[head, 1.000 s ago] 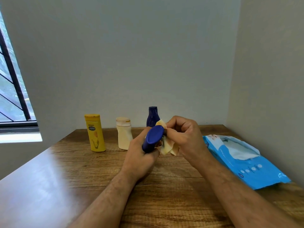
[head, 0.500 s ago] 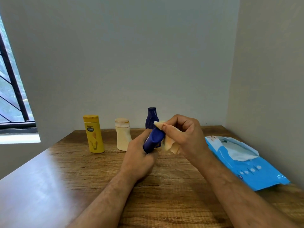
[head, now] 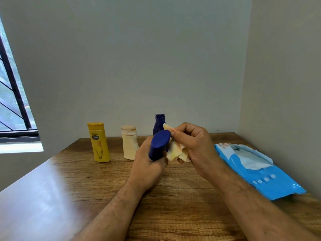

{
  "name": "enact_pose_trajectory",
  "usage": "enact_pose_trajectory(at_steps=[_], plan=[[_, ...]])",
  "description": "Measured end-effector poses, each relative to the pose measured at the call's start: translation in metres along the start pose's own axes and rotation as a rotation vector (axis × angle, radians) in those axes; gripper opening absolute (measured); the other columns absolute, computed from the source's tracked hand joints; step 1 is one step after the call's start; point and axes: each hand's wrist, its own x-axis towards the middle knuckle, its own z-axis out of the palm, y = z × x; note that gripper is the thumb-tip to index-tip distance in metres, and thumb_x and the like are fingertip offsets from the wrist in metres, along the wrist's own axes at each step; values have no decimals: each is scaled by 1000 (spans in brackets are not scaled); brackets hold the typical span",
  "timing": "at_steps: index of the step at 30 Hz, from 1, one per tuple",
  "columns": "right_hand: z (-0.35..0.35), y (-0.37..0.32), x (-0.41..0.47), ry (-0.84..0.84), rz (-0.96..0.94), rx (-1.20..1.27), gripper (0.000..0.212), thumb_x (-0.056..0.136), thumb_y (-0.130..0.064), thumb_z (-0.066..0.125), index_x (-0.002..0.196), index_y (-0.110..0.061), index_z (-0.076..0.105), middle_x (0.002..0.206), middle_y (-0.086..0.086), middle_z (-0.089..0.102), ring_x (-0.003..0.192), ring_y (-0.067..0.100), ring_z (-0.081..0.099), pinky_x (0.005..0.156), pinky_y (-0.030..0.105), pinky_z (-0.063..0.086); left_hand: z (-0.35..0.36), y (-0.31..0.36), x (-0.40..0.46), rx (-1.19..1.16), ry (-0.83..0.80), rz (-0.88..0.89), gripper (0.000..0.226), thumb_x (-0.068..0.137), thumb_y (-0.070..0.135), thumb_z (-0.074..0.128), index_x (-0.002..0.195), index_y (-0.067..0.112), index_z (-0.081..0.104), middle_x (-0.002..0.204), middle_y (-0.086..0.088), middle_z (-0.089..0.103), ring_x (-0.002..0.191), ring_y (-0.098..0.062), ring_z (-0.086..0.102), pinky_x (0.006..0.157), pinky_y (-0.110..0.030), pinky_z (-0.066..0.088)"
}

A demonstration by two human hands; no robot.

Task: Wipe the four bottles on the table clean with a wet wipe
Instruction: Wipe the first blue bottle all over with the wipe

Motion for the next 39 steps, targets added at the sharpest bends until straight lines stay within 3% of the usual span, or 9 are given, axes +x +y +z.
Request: enact_pose_trajectory(at_steps=[5, 9, 15, 20, 26, 29, 33, 35, 39], plan=[[-2, -8, -2, -101, -18, 169, 7, 76, -13, 69, 70, -11, 67, 69, 7, 67, 58, 11, 64, 47, 17, 48, -3, 2, -1, 56, 8, 40, 39, 75, 5, 67, 98, 36, 60, 89, 4, 63, 81, -15, 61, 73, -20, 50], [-3, -1, 1, -24, -167, -233, 13, 83, -13, 74, 72, -17, 68, 67, -8, 69, 67, 5, 64, 61, 15, 48, -3, 1, -1, 97, 4, 5, 43, 74, 6, 69, 99, 39, 58, 92, 4, 63, 82, -14, 61, 76, -26, 53], [0, 1, 0, 116, -139, -286, 10, 89, -22, 68, 80, -19, 68, 70, -7, 69, 62, 7, 65, 49, 15, 47, -3, 6, -2, 99, 12, 9, 46, 74, 8, 70, 95, 48, 58, 98, 7, 59, 87, -10, 59, 76, -19, 45], [-3, 2, 2, 227, -122, -373, 12, 92, -33, 65, 84, -25, 66, 71, -8, 66, 60, 11, 65, 46, 22, 49, -2, 17, -4, -75, 94, -58, 63, 82, 8, 77, 127, 34, 40, 102, 7, 65, 92, -6, 67, 77, -15, 53], [0, 4, 2, 223, -58, -321, 10, 92, -31, 64, 89, -22, 67, 81, -7, 68, 66, 10, 66, 44, 16, 47, -6, 26, -3, -217, 182, -6, 79, 80, 2, 79, 129, 31, 24, 107, -4, 71, 91, -20, 74, 83, -36, 60], [-1, 4, 3, 194, -34, -272, 10, 92, -29, 65, 87, -20, 68, 82, -1, 69, 64, 12, 65, 43, 21, 47, -6, 33, -3, -291, 196, -1, 76, 73, 2, 82, 126, 28, 34, 106, 5, 69, 87, -22, 75, 75, -32, 61], [-1, 4, 2, 141, -20, -206, 12, 91, -24, 67, 85, -14, 69, 71, 6, 68, 55, 17, 62, 42, 26, 46, -4, 35, -3, -329, 131, 24, 20, 93, 24, 62, 111, 18, 67, 110, 8, 70, 92, -11, 70, 72, -21, 56], [-2, 3, 3, 172, -11, -193, 12, 91, -22, 67, 85, -13, 69, 70, 5, 67, 53, 14, 60, 41, 26, 47, -5, 29, -4, -441, 93, 3, 27, 100, 14, 45, 112, 14, 69, 115, 0, 71, 101, -20, 69, 72, -26, 57], [-4, 2, 4, 218, 8, -150, 11, 92, -19, 65, 85, -12, 68, 68, 1, 64, 51, 10, 58, 39, 26, 48, -6, 25, -5, -432, 10, 46, 56, 73, -16, 41, 118, 9, 64, 119, -5, 69, 106, -28, 69, 79, -33, 59]])
